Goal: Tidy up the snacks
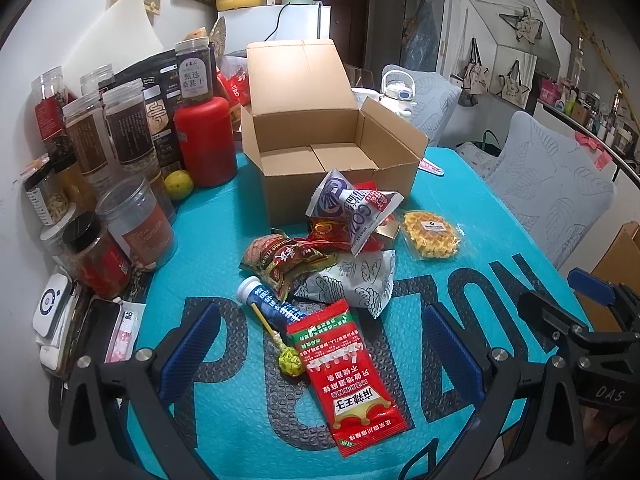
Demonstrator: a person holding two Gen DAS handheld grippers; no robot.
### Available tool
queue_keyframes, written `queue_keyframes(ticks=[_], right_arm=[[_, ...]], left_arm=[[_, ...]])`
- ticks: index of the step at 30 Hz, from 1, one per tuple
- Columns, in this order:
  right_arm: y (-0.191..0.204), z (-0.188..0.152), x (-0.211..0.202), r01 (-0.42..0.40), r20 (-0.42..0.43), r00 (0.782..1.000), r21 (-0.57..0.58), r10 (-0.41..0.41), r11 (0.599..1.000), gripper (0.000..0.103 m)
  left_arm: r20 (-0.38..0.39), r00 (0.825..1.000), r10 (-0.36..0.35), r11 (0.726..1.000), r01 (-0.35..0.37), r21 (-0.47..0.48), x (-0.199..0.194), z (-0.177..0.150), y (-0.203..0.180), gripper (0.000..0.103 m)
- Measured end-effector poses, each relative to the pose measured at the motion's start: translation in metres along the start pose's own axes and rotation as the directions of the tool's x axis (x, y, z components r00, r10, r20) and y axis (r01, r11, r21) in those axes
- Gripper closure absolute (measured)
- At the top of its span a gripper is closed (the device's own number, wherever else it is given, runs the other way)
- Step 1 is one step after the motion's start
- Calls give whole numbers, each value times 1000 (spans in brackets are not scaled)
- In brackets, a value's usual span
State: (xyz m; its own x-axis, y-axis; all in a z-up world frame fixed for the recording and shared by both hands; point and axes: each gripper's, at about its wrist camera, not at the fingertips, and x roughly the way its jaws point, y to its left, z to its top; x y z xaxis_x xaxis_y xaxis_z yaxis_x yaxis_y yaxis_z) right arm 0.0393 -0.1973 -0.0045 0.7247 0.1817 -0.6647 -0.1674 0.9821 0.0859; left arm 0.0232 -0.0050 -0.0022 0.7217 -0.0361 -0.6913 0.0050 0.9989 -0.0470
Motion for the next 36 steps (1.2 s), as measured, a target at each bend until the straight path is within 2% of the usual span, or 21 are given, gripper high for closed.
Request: queue_keyframes(ticks=[36], right_arm=[[10, -3, 6, -21, -25, 999, 0, 21, 1000, 0]], left_arm=[[-5, 1000, -18, 1000, 18, -20, 2, -3, 11, 0]])
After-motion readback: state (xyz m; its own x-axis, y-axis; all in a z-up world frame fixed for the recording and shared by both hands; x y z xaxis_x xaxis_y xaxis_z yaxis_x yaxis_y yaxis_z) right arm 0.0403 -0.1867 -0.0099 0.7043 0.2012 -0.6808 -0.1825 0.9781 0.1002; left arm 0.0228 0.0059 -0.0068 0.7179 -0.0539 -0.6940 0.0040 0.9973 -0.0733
